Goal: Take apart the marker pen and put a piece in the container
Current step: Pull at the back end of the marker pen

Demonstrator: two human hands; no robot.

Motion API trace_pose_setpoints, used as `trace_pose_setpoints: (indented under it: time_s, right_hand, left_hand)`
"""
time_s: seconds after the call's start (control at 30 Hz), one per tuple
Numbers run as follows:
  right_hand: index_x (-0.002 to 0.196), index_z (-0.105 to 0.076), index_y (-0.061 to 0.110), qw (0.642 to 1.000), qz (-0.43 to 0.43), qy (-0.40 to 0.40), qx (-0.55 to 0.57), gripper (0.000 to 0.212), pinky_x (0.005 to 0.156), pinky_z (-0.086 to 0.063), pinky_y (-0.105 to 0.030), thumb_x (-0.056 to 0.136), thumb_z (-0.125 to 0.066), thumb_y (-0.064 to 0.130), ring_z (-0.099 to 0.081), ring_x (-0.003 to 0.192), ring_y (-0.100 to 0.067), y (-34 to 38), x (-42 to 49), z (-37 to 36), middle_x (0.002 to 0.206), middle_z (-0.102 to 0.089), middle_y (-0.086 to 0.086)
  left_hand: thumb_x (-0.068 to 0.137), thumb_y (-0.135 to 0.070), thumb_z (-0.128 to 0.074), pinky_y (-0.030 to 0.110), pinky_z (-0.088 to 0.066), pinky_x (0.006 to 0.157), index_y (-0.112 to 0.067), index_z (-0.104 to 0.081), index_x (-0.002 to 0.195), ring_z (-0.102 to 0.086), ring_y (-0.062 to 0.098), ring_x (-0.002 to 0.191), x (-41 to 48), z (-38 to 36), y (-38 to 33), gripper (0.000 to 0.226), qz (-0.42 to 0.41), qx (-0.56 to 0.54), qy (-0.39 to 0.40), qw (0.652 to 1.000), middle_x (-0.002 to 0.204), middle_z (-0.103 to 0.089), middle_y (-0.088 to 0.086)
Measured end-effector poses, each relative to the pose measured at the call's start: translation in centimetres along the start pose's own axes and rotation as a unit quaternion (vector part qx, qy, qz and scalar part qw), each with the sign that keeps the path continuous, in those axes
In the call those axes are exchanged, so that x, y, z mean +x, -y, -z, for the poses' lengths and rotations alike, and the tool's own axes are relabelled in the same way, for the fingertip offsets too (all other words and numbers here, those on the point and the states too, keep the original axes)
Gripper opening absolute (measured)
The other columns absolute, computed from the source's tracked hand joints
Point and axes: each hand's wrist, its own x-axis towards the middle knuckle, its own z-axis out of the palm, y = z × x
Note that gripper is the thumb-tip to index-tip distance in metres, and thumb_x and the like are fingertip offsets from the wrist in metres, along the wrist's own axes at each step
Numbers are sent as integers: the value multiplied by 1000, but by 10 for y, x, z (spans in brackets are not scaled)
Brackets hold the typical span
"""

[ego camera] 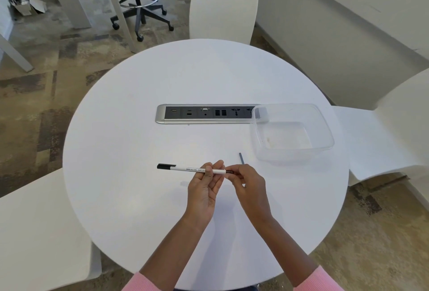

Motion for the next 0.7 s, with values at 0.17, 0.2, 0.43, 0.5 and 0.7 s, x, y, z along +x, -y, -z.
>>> trace_pose_setpoints:
  time_s: [0.17,0.2,0.43,0.5,0.7]
  right_hand:
    - [92,-63,16,999,-28,17,27,11,65,-44,-4,83,-63,11,-58,76,6,0,1,1,82,-61,12]
    - [95,-62,16,999,-21,17,30,15,66,-43,-1,81,-64,8,-58,79,8,0,1,1,84,-60,14]
    - [87,-65,21,997,-52,15,58,13,67,-48,-10,83,-61,9,-60,71,2,1,2,3,80,-64,13]
    - [90,-62,25,997,-55,18,58,16,65,-47,-7,82,-64,11,-60,73,3,2,2,3,82,-62,12]
    - [91,-64,13,1000,-4,7,25,19,68,-43,-3,79,-61,-2,-59,83,4,3,1,3,84,-60,14]
  left_hand:
    - [92,-4,-44,23,-59,66,-8,-57,82,-72,14,77,1,0,0,16,-5,2,-1,1000,79,-76,5]
    - [92,-4,-44,22,-59,64,-8,-57,82,-72,14,76,1,0,0,16,-5,2,-1,1000,79,-76,5]
    - [92,-5,-44,22,-58,66,-8,-57,82,-72,14,77,1,0,0,17,-3,3,1,1000,80,-76,5]
    - [93,-5,-44,21,-58,63,-8,-57,82,-72,13,76,2,-1,0,17,-6,8,-1,1000,79,-76,4]
    - [93,-5,-44,21,-58,65,-8,-57,83,-72,14,74,1,-2,0,16,2,-1,2,1000,79,-76,4]
